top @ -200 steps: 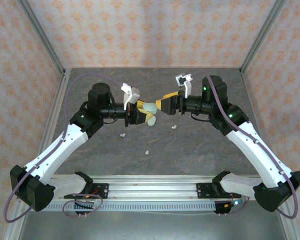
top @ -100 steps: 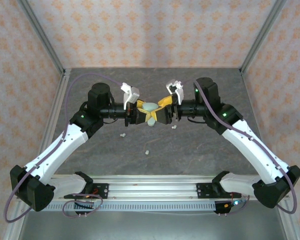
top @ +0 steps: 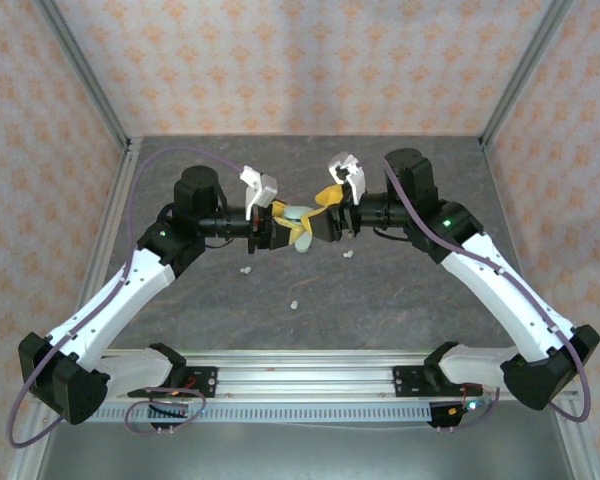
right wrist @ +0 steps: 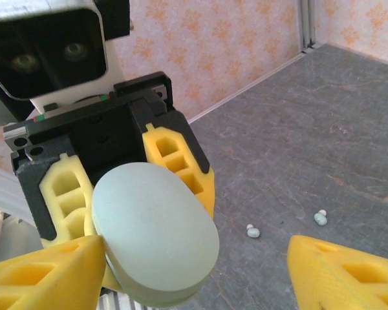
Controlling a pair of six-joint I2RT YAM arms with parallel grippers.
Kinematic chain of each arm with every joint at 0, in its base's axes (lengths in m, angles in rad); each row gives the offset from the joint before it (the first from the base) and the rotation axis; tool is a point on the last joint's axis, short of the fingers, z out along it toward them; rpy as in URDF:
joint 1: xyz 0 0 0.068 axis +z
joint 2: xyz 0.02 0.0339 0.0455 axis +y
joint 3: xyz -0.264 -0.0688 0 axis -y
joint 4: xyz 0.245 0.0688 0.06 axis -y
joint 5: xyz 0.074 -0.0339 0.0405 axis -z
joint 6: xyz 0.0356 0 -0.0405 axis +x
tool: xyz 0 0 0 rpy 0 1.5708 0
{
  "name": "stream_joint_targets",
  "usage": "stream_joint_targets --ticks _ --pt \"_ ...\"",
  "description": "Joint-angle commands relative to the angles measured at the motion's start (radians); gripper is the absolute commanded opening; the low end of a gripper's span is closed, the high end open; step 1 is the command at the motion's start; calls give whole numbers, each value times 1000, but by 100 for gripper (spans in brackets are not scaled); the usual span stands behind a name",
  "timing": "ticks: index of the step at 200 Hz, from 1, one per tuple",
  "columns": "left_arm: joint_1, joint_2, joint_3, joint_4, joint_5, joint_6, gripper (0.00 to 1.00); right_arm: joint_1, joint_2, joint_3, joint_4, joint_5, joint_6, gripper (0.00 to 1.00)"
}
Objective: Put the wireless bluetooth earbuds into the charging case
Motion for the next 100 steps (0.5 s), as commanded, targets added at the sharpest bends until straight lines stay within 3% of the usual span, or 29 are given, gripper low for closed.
stream_joint_targets --ticks 1,46,100 --pt "-1 -29 25 6 49 13 10 2 10 30 21 42 -17 70" --pt "-1 -30 23 2 62 15 10 2 17 19 63 7 -24 61" --pt "0 -32 31 1 87 14 10 2 25 4 92 -11 -71 60"
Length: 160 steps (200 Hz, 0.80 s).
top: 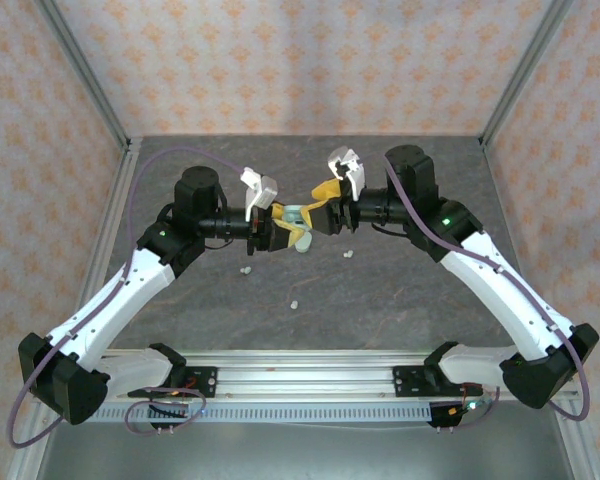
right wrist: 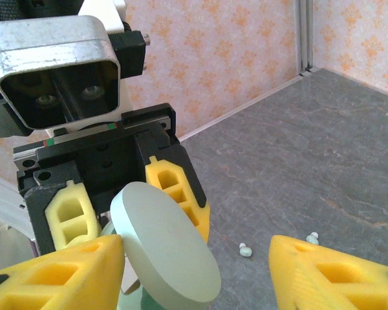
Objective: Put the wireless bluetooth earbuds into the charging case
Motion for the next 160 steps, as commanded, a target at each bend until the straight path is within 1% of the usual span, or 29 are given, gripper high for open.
stream_joint_targets --ticks 1,64,74,97,121,150,160 --pt "-1 -31 31 19 63 11 10 2 17 -1 33 -4 -45 60" --pt "-1 -34 40 13 64 14 10 2 49 1 52 -130 -25 59" --pt "0 -33 43 9 64 15 10 3 50 0 48 -132 -25 54" --pt "-1 -33 47 -9 66 29 10 3 42 6 47 -127 -35 35" --pt "-2 -41 49 -36 60 63 12 3 28 15 47 -125 -50 23" --pt "-3 -69 39 -59 18 110 22 12 13 20 52 -119 -74 12" --pt "-3 -78 33 -54 5 109 28 22 8 21 49 -107 -92 8"
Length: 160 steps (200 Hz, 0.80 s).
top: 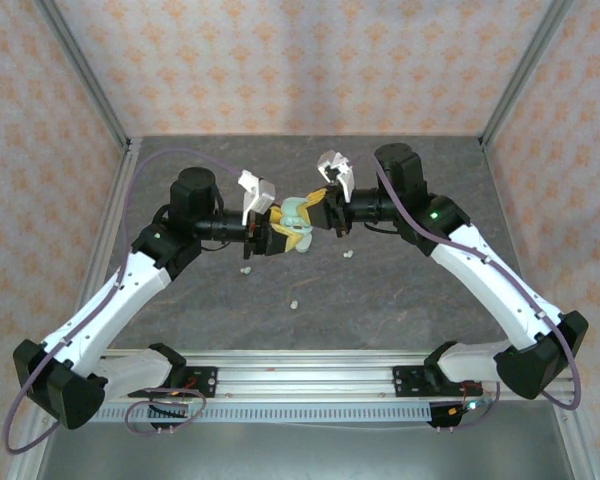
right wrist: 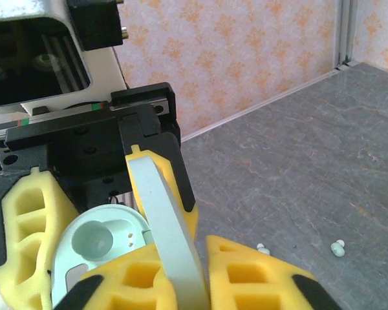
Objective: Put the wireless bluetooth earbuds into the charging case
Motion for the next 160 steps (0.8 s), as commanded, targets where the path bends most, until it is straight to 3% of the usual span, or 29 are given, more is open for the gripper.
stream_joint_targets --ticks 1,69,160 --pt "-2 -45 19 -5 -24 50 28 18 -45 21 28 4 -47 8" --pt "-1 -87 -29 22 -84 42 61 68 -84 19 25 121 -158 0" --pt "-4 -128 -93 176 -99 -21 72 71 -84 4 22 150 -187 0"
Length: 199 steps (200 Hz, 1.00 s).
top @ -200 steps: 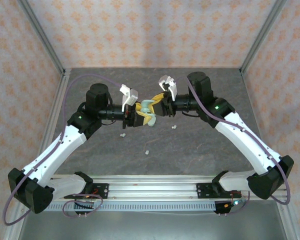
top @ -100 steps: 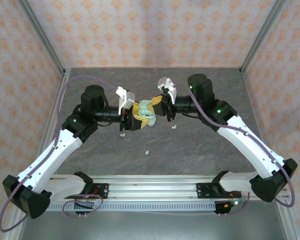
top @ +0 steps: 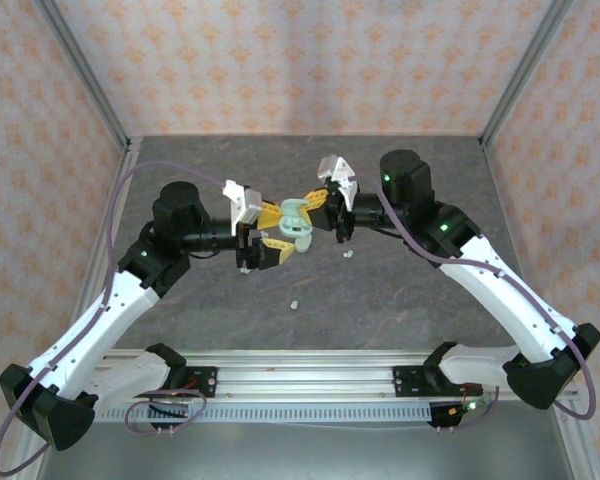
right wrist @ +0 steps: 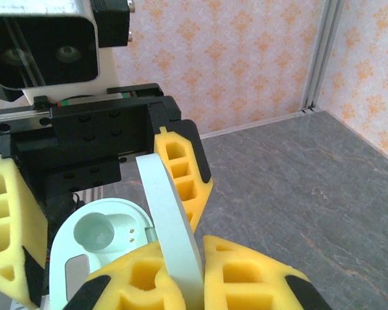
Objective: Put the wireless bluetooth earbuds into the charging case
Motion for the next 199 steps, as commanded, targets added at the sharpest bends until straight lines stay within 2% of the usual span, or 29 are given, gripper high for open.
stream_joint_targets --ticks 1,38,99,141,167,199 --pt "1 -8 -8 96 -13 -39 72 9 -16 4 13 10 -27 0" --pt "-10 7 -11 124 -12 -61 72 10 -13 2 12 7 -22 0" --pt "-17 26 -7 143 -1 -75 66 11 -9 6 5 -1 -16 0" --pt "-21 39 14 82 28 -34 55 11 -8 7 6 -8 -6 0" --pt "-22 31 13 80 27 -25 41 11 0 12 -2 -20 -3 1" --pt "-22 19 11 54 18 1 39 11 8 16 -8 -30 7 3"
